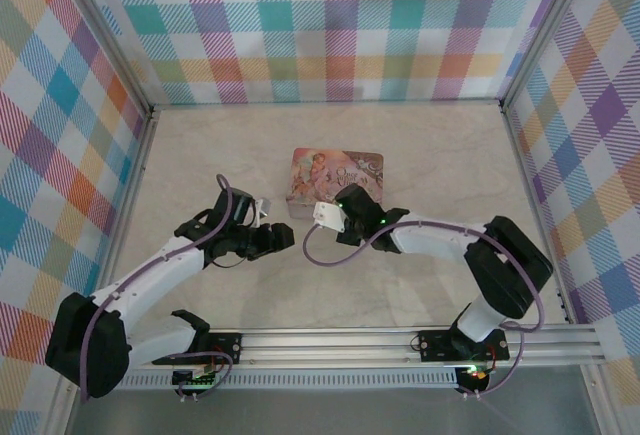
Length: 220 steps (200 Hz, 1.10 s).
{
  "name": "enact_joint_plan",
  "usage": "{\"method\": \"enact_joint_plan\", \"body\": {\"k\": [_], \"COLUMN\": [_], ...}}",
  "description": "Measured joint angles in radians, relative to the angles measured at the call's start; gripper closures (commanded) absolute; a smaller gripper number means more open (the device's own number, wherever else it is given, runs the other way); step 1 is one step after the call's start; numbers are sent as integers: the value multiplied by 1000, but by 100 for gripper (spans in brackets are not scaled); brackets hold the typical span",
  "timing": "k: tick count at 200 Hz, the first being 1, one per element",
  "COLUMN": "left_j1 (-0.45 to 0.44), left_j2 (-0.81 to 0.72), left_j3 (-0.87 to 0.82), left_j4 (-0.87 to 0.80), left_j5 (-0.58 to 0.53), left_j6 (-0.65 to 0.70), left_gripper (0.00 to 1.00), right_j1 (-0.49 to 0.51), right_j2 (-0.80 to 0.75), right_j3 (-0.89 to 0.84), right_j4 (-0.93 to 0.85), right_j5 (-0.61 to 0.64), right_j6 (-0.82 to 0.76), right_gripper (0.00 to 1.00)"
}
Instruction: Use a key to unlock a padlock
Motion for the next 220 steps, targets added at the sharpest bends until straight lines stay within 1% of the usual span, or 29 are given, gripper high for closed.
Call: {"method": "enact_joint_plan", "body": {"k": [50, 109, 136, 171, 220], "left_j1": [0, 0, -1, -3, -4], "left_j2": [-5, 29, 48, 58, 119], "left_j3": [-6, -6, -5, -3, 22], "left_j4": [24, 80, 90, 123, 159], "left_j5": [-27, -74, -104, -140, -188], "left_j6": [-13, -38, -38, -39, -34], "left_gripper": [32, 32, 32, 31, 29], "right_j1": [4, 0, -26, -114, -295], "right_j2": [-175, -309, -357, -422, -467], "right_j3": [-47, -104, -105, -106, -117], "right_j4": [2, -27, -60, -124, -226], "right_j5": [-2, 21, 43, 86, 144], "right_j6": [92, 242, 328, 458, 654], "right_gripper": [100, 100, 100, 100, 100]}}
